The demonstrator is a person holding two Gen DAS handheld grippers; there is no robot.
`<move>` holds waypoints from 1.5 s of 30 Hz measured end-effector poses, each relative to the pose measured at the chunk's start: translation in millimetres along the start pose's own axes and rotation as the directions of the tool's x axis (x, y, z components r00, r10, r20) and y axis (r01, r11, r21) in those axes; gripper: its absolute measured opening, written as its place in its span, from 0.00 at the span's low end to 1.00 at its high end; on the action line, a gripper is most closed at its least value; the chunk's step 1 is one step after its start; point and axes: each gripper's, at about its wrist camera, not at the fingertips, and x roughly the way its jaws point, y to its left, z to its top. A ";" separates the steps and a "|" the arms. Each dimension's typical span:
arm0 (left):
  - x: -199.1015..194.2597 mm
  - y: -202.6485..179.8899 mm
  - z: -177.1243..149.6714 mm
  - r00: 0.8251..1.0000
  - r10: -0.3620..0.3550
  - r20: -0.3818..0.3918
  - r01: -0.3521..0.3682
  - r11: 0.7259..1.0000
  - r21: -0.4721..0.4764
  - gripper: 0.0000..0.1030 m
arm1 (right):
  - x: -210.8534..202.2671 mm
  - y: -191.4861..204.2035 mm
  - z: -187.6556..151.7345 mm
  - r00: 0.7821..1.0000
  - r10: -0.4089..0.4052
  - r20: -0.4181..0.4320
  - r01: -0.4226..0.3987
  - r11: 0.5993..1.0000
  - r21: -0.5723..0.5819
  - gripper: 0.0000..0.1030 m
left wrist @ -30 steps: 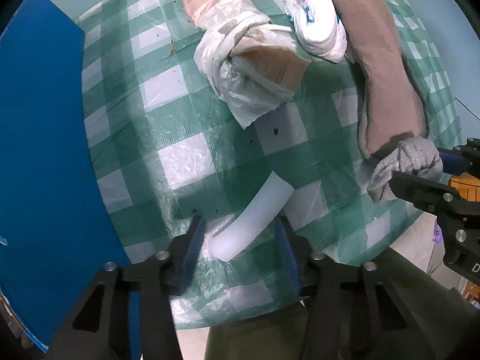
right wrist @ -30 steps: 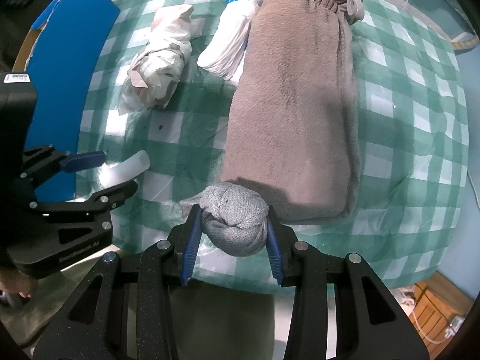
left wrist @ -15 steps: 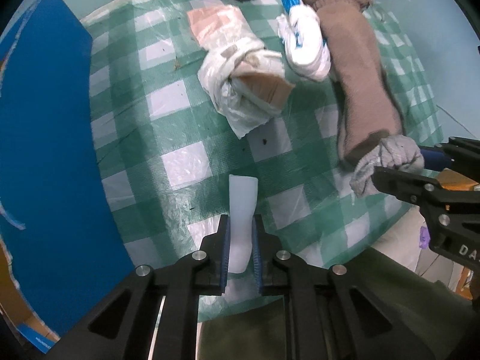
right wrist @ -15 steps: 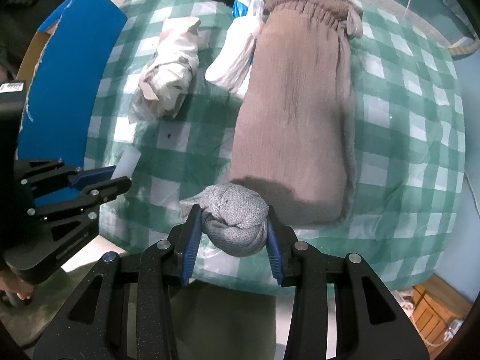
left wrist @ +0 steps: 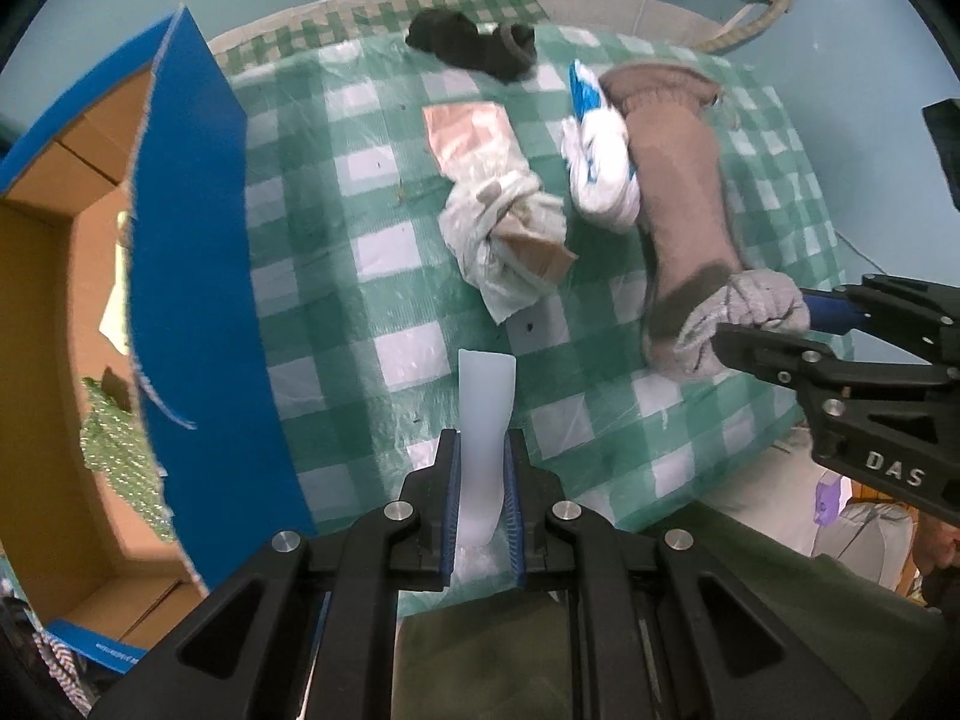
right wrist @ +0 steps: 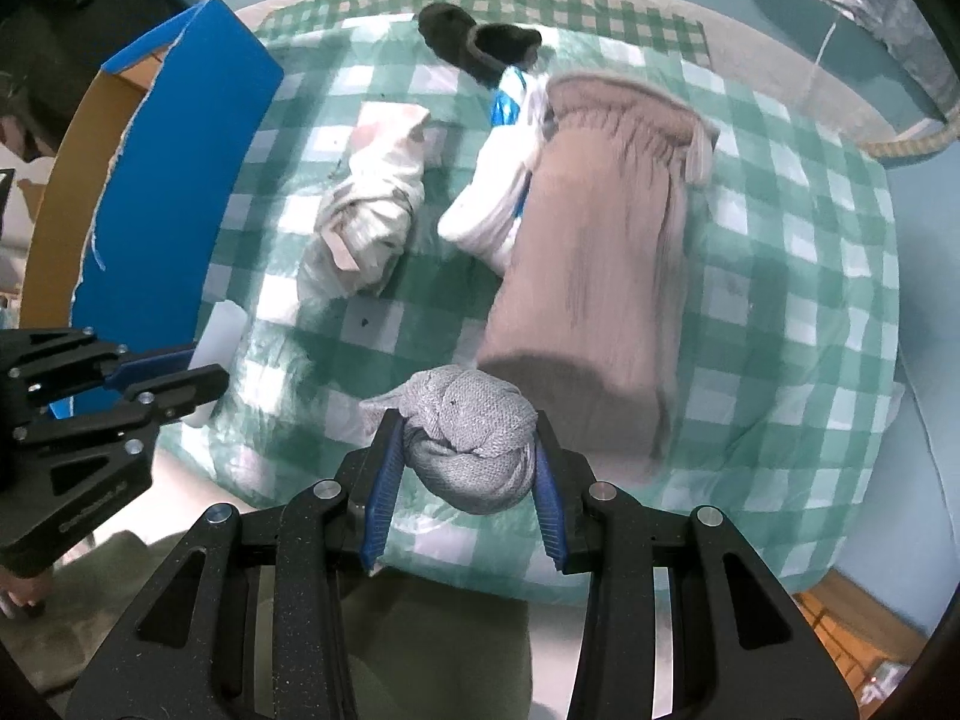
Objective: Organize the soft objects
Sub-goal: 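Lift and carry the grey sock and white tube over the cardboard box with both grippers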
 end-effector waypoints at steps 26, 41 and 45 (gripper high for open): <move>-62.0 11.4 0.5 0.993 0.028 0.113 -0.018 0.996 -0.090 0.13 | -54.5 34.1 39.4 0.997 0.009 0.082 0.001 0.993 -0.115 0.38; -85.8 43.9 -11.7 0.986 0.074 0.149 -0.041 0.976 -0.212 0.13 | -71.0 76.0 63.7 0.993 0.040 0.111 -0.013 0.972 -0.235 0.38; -90.8 56.2 -16.4 0.984 0.087 0.155 -0.046 0.967 -0.249 0.13 | -72.1 90.2 70.1 0.992 0.050 0.112 -0.017 0.962 -0.271 0.38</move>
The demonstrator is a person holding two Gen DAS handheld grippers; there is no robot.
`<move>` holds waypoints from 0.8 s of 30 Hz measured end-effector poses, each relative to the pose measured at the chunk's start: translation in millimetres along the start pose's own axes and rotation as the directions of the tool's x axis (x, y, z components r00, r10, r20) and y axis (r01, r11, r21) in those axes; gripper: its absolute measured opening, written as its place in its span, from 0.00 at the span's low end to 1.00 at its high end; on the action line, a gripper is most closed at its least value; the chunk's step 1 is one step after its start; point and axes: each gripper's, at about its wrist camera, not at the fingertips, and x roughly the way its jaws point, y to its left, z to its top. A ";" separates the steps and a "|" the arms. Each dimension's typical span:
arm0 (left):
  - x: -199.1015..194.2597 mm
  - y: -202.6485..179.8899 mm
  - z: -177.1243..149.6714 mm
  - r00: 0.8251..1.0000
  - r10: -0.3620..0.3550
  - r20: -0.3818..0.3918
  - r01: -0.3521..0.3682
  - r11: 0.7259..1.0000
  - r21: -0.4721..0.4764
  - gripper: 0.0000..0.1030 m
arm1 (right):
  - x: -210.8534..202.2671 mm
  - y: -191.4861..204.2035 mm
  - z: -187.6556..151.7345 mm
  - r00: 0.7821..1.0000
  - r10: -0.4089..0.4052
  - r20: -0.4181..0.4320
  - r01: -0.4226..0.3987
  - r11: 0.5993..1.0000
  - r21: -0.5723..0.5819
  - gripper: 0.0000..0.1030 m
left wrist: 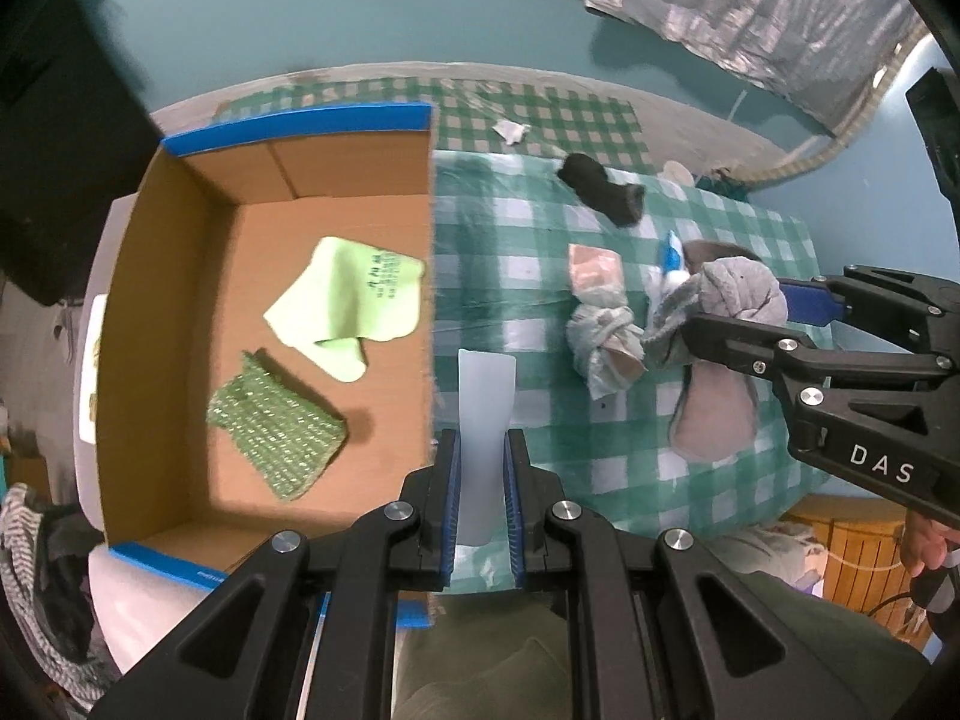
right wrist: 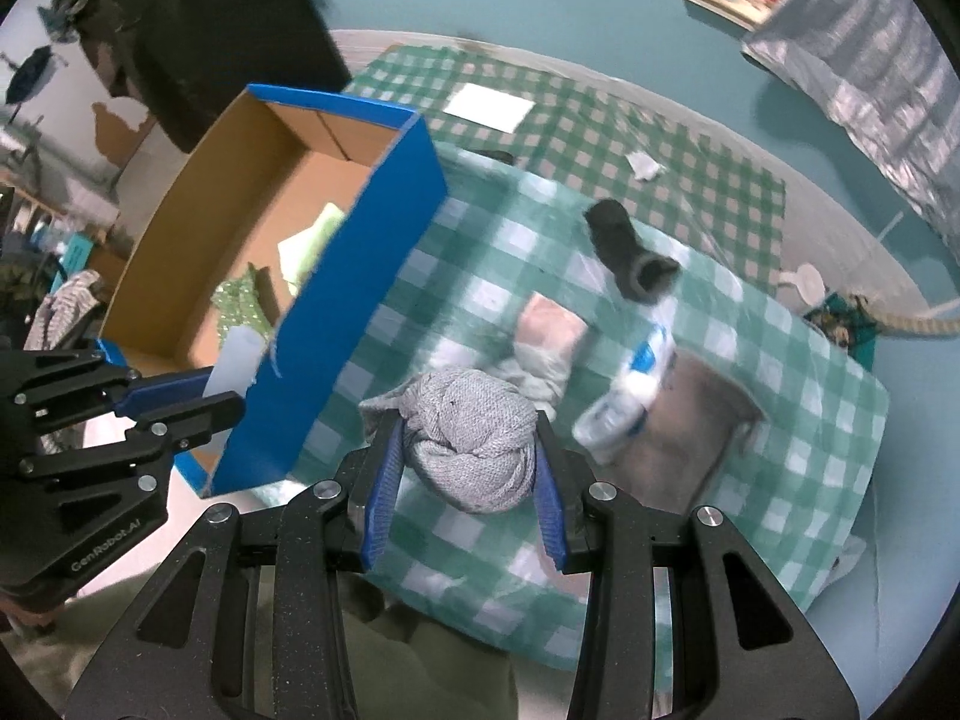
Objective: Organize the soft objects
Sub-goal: 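Lift and carry the grey sock and white tube over the cardboard box with both grippers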
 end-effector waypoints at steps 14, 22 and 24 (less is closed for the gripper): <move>-10.2 48.0 -3.3 0.999 0.045 0.019 -0.042 0.993 -0.107 0.13 | 9.2 55.7 41.3 0.999 0.036 0.011 -0.034 0.989 -0.145 0.38; -9.7 74.0 -7.6 0.998 0.060 0.010 -0.058 0.986 -0.157 0.13 | 21.9 85.5 59.5 0.998 0.056 -0.002 -0.055 0.977 -0.207 0.38; -8.6 80.1 -8.5 0.998 0.064 0.008 -0.061 0.984 -0.170 0.13 | 25.6 91.8 62.6 0.998 0.059 -0.008 -0.060 0.974 -0.216 0.38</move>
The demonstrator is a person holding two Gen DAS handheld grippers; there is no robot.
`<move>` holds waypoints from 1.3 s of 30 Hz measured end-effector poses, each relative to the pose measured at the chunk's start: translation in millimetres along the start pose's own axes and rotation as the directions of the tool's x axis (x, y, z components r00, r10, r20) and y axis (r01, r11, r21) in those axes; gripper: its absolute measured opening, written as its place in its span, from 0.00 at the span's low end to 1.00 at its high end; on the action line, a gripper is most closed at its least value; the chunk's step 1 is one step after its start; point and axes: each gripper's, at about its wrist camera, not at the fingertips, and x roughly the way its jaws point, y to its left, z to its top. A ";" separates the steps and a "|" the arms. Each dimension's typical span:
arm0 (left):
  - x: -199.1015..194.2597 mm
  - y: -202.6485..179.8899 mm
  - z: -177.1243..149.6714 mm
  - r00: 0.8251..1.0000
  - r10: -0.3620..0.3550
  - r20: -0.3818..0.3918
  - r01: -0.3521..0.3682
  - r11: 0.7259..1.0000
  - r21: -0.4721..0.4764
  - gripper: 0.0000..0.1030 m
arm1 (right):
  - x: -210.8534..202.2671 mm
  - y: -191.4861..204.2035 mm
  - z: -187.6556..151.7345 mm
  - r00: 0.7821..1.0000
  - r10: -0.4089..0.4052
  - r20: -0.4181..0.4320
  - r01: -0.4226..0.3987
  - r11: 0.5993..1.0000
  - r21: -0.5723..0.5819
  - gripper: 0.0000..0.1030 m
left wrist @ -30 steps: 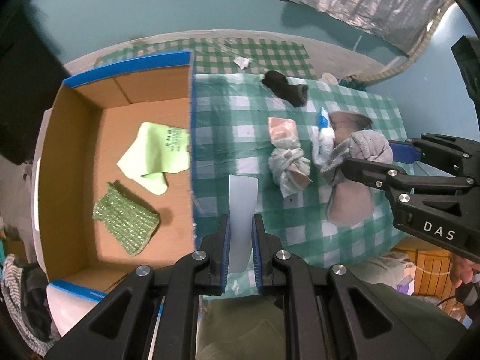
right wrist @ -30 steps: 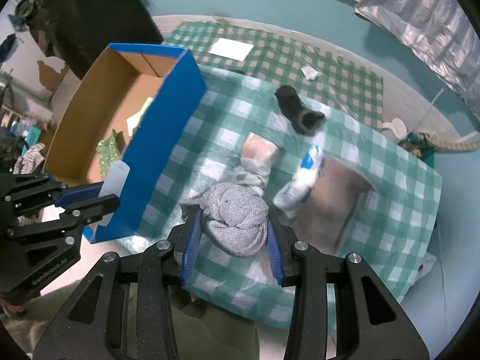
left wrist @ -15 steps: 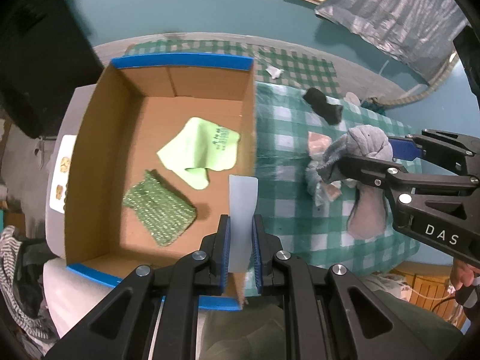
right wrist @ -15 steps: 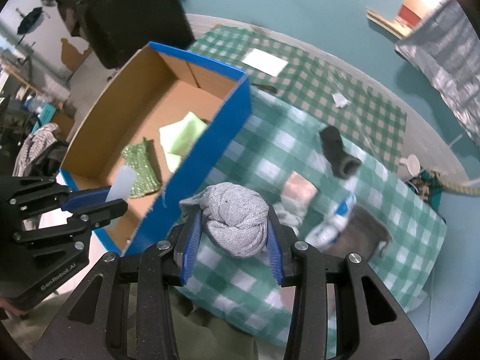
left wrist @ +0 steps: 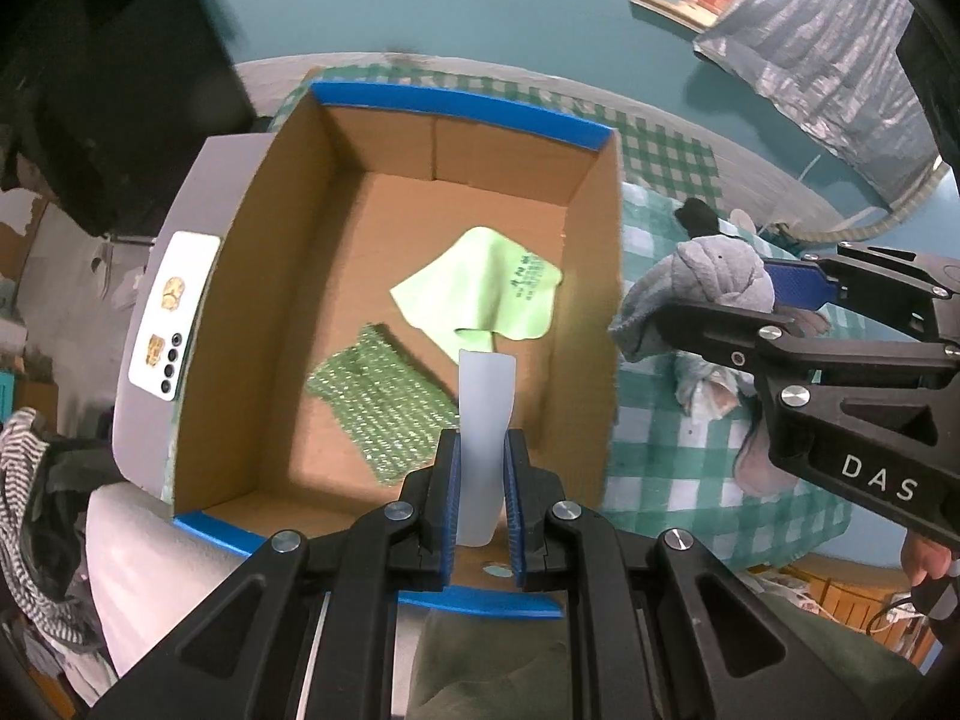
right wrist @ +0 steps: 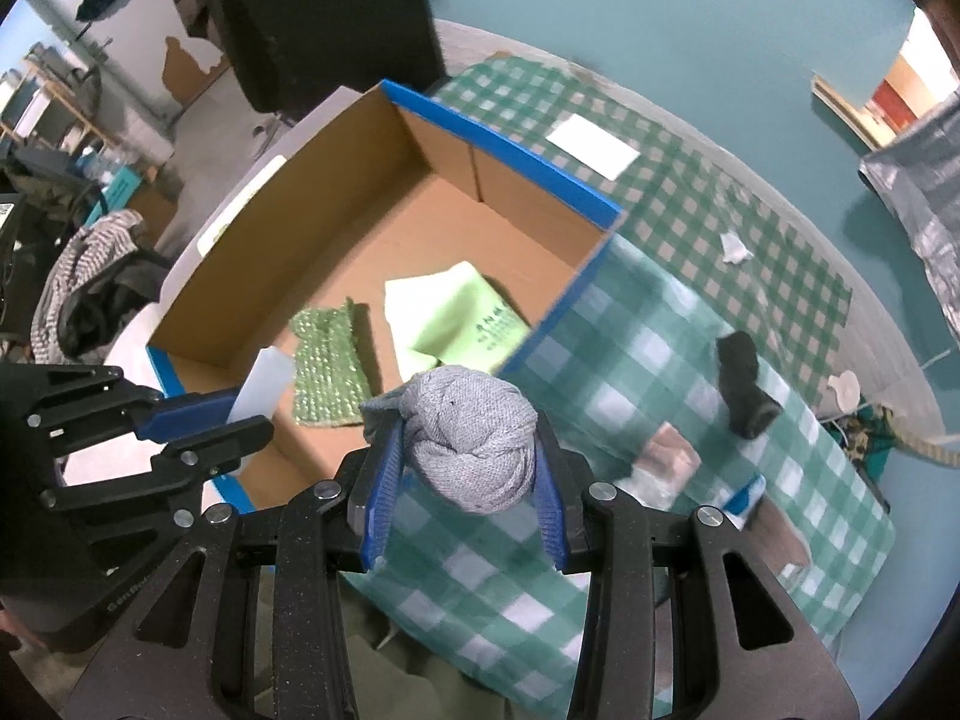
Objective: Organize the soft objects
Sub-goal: 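Lift and carry the grey sock and white tube over the cardboard box with both grippers, then open both grippers to drop the grey sock and white tube into the box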
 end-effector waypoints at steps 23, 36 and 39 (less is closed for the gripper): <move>10.5 50.8 -2.1 0.998 0.064 -0.018 -0.065 0.994 -0.086 0.46 | 26.4 48.1 36.0 1.000 0.020 0.009 -0.019 0.998 -0.058 0.51; 8.2 48.2 -1.8 0.999 0.049 -0.014 -0.050 0.995 -0.081 0.47 | 21.2 44.6 33.4 1.000 -0.005 0.022 0.006 1.000 -0.026 0.60; 7.8 44.6 -2.0 0.999 0.046 -0.015 -0.047 0.996 -0.077 0.47 | 20.3 40.6 30.5 1.000 -0.009 0.018 0.010 1.000 -0.011 0.61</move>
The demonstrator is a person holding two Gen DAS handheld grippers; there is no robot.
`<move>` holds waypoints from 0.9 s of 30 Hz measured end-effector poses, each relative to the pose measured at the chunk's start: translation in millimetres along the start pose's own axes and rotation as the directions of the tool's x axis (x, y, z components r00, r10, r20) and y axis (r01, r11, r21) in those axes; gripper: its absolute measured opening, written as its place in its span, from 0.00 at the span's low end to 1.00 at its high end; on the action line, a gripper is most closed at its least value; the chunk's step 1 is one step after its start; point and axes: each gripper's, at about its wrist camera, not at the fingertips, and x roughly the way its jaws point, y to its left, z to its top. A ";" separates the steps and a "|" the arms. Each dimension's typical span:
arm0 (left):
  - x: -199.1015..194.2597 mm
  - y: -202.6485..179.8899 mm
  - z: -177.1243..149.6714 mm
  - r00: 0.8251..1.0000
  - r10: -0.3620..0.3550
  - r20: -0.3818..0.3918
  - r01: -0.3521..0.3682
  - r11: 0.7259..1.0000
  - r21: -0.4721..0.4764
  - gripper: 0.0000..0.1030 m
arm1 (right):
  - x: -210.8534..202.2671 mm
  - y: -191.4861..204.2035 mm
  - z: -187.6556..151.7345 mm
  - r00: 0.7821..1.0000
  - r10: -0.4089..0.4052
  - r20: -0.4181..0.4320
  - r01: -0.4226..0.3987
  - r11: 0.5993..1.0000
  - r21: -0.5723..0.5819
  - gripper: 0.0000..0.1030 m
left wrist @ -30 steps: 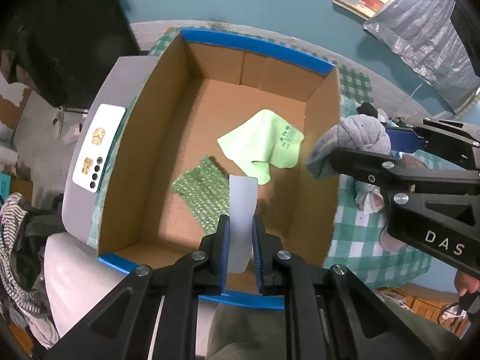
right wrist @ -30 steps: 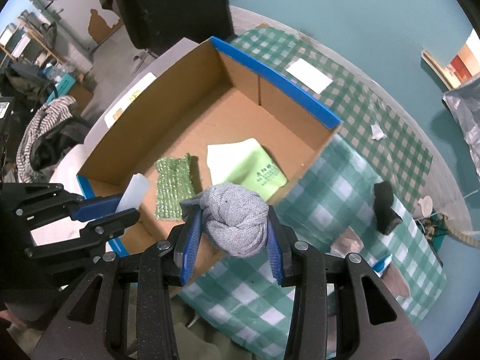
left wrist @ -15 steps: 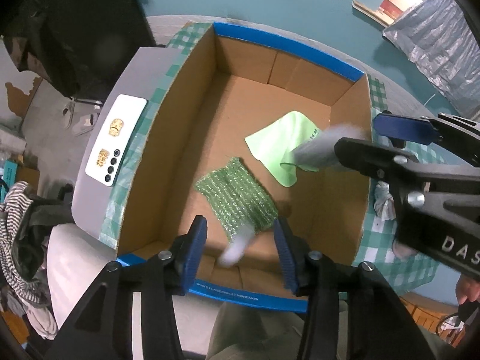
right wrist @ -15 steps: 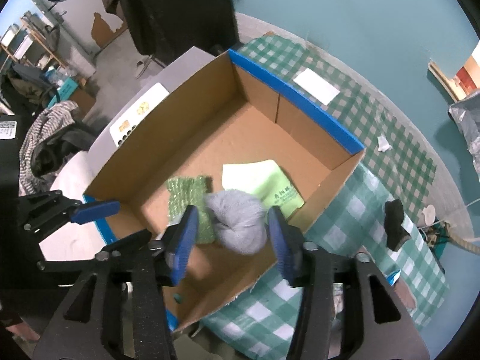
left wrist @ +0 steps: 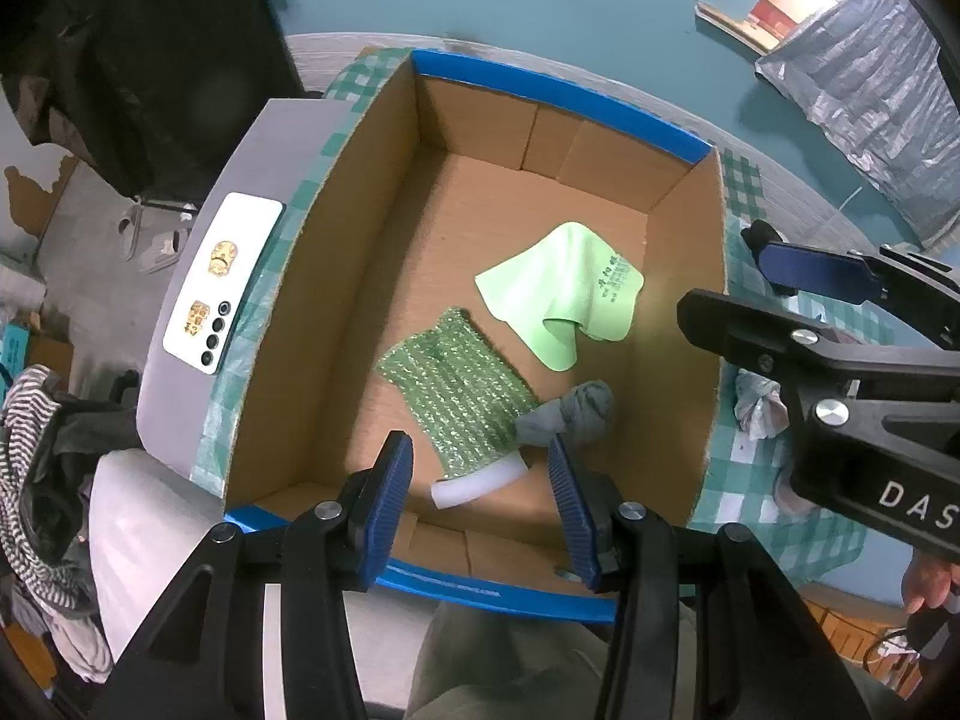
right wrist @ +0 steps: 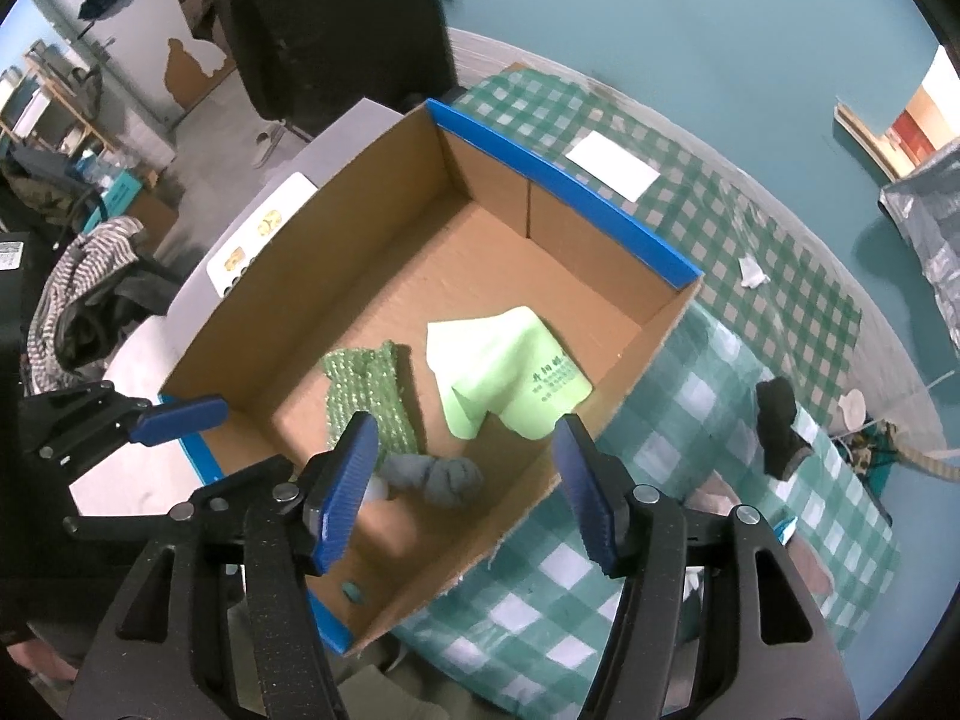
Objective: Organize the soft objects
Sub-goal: 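Open both grippers to drop the grey sock and white tube into the box, then move both grippers back over the table toward the brown fleece sock and plastic bundle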
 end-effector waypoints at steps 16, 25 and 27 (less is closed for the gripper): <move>-3.2 -29.7 1.2 1.000 -0.010 -0.002 0.011 0.999 0.047 0.47 | -9.9 -30.7 -21.4 1.000 -0.021 -0.007 0.022 0.996 0.087 0.64; -0.1 -56.2 4.3 1.000 -0.025 -0.016 0.026 0.995 0.100 0.48 | -17.0 -62.9 -43.5 0.999 -0.036 -0.020 0.039 0.984 0.173 0.65; 0.0 -62.2 6.0 0.999 -0.029 -0.017 0.031 0.993 0.110 0.48 | -17.8 -69.5 -48.5 0.999 -0.040 -0.023 0.044 0.981 0.189 0.65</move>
